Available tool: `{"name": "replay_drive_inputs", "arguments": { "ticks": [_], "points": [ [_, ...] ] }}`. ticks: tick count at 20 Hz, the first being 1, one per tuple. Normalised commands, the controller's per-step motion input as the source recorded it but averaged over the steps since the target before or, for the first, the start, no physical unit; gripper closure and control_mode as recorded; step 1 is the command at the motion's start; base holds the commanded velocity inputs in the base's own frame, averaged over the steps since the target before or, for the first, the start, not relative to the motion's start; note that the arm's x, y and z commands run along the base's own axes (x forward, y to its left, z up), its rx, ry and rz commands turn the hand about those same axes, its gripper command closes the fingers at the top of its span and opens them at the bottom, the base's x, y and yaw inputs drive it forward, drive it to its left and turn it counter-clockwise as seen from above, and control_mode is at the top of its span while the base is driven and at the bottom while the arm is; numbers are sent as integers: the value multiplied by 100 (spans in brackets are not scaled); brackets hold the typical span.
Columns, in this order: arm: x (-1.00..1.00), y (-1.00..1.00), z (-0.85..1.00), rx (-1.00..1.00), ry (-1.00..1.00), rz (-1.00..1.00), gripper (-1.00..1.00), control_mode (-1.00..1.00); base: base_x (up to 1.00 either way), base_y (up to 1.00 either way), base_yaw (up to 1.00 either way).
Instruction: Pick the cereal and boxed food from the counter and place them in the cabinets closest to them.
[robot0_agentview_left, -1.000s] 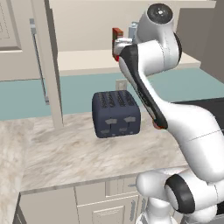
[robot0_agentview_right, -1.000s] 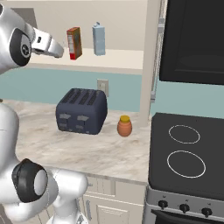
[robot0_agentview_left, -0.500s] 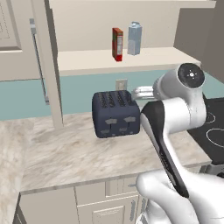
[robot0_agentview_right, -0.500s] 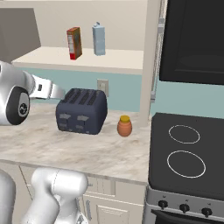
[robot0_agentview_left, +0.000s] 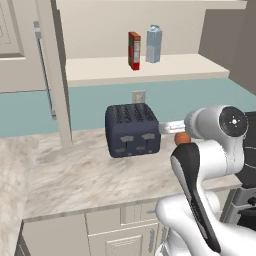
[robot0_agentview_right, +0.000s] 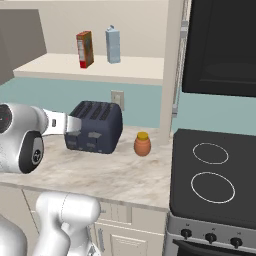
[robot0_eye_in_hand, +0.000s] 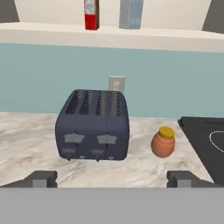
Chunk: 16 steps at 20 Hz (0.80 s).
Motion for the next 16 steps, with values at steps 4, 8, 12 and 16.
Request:
{"name": "replay_drive_inputs", "arguments": {
  "ticks": [4,8,12,16],
  "points": [
    [0,0,0,0,0,0,-100,-100,0,0,0],
    [-2,0,0,0,0,0,-100,100,-32,-5,0],
    [0,0,0,0,0,0,-100,100,-75,-13,0],
    [0,0,0,0,0,0,-100,100,-83,-12,0]
  ]
}}
